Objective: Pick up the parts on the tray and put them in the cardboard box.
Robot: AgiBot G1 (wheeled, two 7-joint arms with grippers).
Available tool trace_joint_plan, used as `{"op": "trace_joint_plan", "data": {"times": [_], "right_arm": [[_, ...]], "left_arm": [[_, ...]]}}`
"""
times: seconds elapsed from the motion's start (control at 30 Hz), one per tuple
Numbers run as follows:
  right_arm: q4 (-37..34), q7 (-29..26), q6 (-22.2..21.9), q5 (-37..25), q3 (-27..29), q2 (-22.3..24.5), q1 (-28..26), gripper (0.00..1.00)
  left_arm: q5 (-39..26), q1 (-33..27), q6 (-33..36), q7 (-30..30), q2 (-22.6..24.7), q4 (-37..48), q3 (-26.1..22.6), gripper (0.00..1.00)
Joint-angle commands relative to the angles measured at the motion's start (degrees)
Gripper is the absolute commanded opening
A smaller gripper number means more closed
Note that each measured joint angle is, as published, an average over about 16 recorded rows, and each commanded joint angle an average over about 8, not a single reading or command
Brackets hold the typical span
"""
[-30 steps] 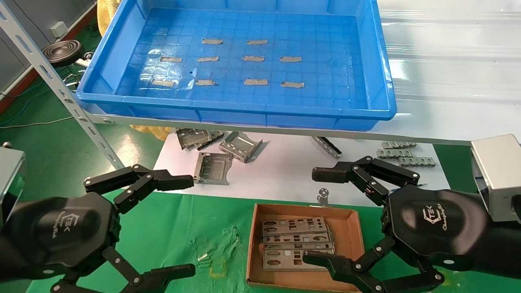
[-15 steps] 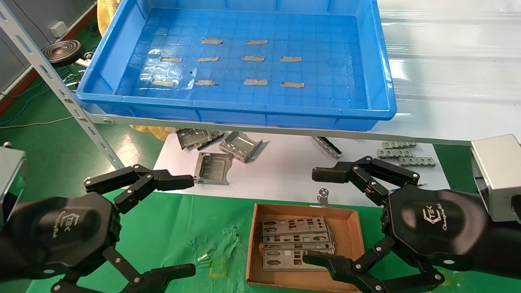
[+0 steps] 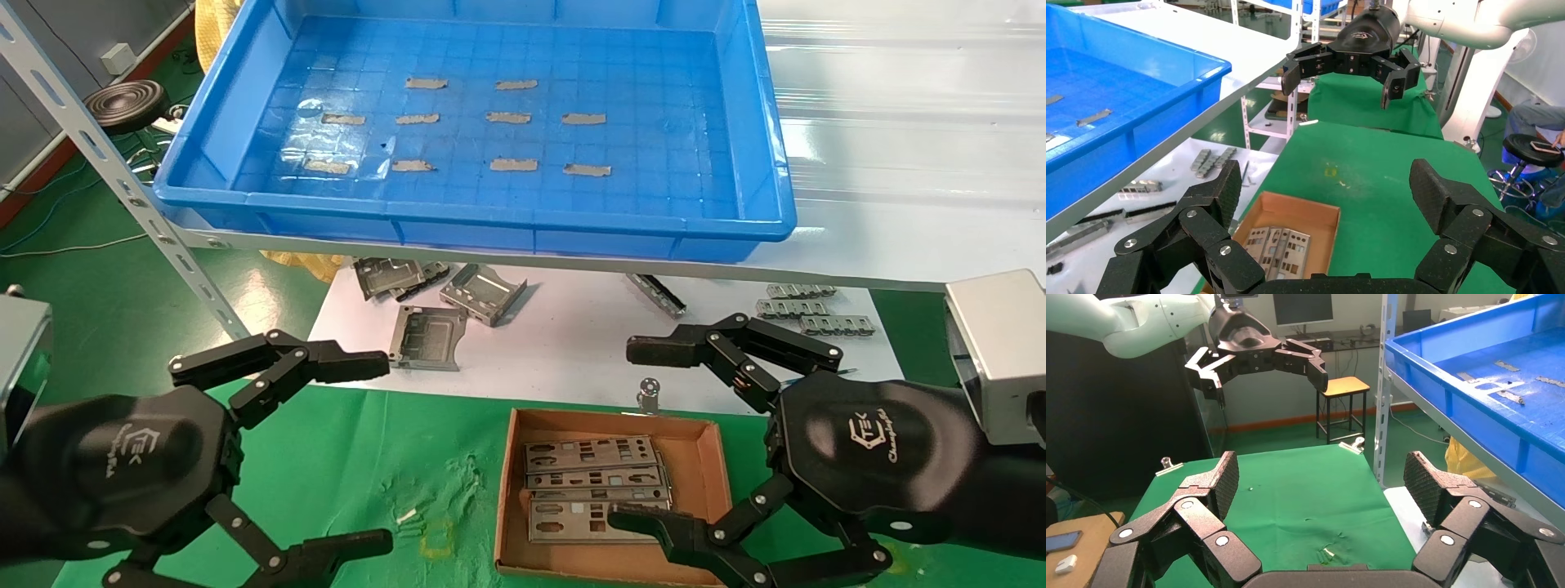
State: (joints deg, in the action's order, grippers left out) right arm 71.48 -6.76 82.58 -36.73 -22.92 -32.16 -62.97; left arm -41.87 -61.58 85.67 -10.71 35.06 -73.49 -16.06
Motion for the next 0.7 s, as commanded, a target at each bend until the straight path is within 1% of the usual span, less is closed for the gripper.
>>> {"op": "trace_joint_plan", "data": {"times": [0.03, 0.7], "right_arm": [[0.0, 0.0, 0.0, 0.0, 0.0, 0.0, 0.0, 1.0], [0.0, 0.0, 0.0, 0.0, 0.0, 0.0, 0.0, 1.0]], "left_arm": [[0.0, 0.0, 0.0, 0.0, 0.0, 0.0, 0.0, 1.0], [0.0, 0.0, 0.0, 0.0, 0.0, 0.0, 0.0, 1.0]]}}
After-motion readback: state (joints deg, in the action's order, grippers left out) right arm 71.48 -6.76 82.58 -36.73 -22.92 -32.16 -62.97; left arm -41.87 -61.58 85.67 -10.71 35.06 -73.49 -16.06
